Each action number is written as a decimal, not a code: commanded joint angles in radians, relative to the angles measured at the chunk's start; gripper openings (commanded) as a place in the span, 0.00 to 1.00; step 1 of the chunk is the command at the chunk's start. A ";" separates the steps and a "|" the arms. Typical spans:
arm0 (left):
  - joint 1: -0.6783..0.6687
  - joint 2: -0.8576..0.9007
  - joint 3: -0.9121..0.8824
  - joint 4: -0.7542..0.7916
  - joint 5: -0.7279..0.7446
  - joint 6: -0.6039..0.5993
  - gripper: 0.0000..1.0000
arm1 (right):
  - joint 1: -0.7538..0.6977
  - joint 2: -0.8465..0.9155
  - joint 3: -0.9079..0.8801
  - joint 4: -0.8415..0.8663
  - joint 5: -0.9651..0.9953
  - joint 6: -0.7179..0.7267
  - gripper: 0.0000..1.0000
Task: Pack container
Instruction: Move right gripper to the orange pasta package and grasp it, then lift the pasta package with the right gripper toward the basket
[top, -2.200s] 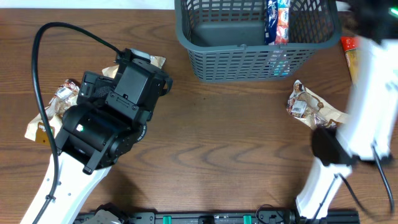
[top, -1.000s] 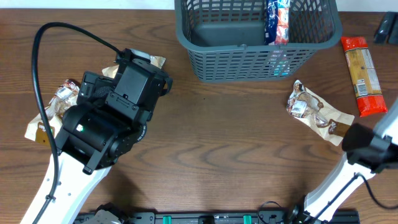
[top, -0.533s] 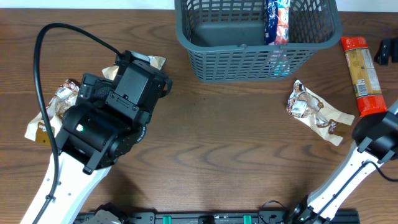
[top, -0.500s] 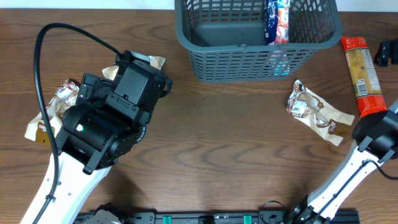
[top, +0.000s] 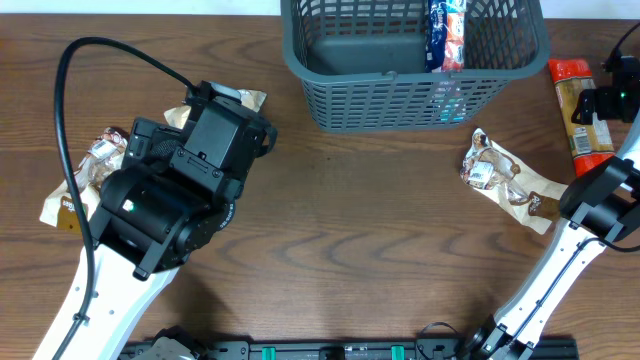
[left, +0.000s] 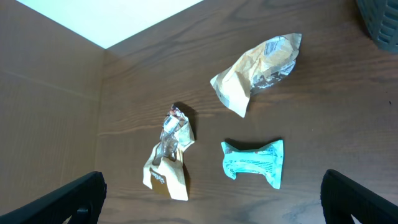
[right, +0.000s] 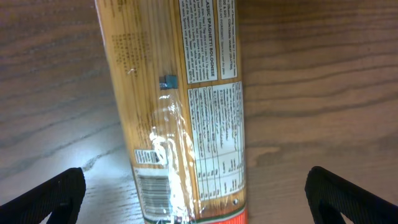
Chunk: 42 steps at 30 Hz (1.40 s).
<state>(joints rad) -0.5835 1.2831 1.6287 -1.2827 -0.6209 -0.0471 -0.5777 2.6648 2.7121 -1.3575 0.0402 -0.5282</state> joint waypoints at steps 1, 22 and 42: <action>0.005 0.004 0.016 -0.003 -0.016 0.005 0.99 | 0.003 0.028 0.001 0.020 -0.012 -0.021 0.99; 0.005 0.004 0.016 -0.003 -0.016 0.005 0.99 | 0.032 0.131 -0.014 0.022 -0.019 0.000 0.99; 0.005 0.004 0.016 -0.003 -0.016 0.005 0.99 | 0.036 0.130 -0.014 0.008 -0.023 0.181 0.01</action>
<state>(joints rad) -0.5835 1.2831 1.6287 -1.2827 -0.6209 -0.0471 -0.5522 2.7605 2.7152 -1.3468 0.0338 -0.4213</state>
